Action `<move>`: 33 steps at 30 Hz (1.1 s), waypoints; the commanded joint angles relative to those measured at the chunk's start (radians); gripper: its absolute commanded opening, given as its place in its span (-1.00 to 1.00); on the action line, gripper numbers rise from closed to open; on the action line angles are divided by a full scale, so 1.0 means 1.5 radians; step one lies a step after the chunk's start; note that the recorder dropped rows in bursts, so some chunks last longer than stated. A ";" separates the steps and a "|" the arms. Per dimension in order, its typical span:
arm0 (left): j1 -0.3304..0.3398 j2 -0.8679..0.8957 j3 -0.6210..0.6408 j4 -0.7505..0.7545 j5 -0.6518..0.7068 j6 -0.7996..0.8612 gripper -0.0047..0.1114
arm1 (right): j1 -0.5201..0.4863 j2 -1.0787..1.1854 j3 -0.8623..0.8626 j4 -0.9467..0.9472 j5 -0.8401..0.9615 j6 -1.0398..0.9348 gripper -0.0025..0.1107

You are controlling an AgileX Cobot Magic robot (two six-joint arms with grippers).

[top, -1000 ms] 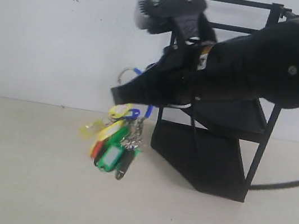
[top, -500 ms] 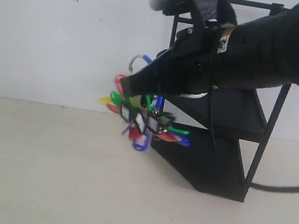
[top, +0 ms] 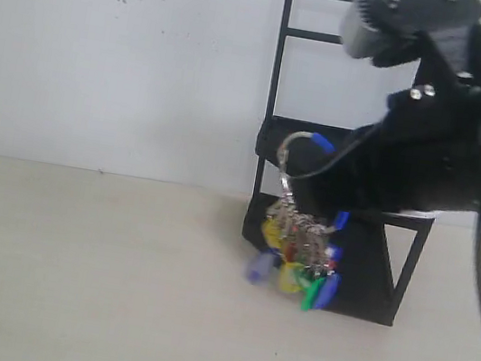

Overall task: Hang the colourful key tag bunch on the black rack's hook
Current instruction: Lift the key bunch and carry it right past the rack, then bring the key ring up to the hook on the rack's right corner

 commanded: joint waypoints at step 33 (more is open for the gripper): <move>0.002 0.002 -0.002 -0.005 -0.008 0.000 -0.84 | -0.441 0.143 -0.073 -0.022 -0.306 -0.072 -0.96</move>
